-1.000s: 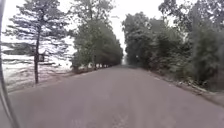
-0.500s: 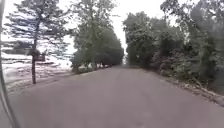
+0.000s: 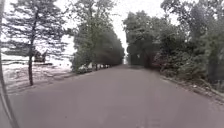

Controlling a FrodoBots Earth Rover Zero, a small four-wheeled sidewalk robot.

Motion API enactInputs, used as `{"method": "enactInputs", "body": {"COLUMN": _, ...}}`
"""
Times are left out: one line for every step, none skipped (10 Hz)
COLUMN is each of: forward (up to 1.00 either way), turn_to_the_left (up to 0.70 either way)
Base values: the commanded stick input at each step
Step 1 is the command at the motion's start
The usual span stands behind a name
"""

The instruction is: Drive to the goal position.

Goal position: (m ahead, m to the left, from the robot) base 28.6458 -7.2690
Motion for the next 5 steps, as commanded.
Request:
{"method": "enactInputs", "body": {"forward": 0.7, "turn_to_the_left": 0.0}}
{"method": "enactInputs", "body": {"forward": 0.7, "turn_to_the_left": 0.0}}
{"method": "enactInputs", "body": {"forward": 0.7, "turn_to_the_left": 0.0}}
{"method": "enactInputs", "body": {"forward": 0.7, "turn_to_the_left": 0.0}}
{"method": "enactInputs", "body": {"forward": 0.7, "turn_to_the_left": 0.0}}
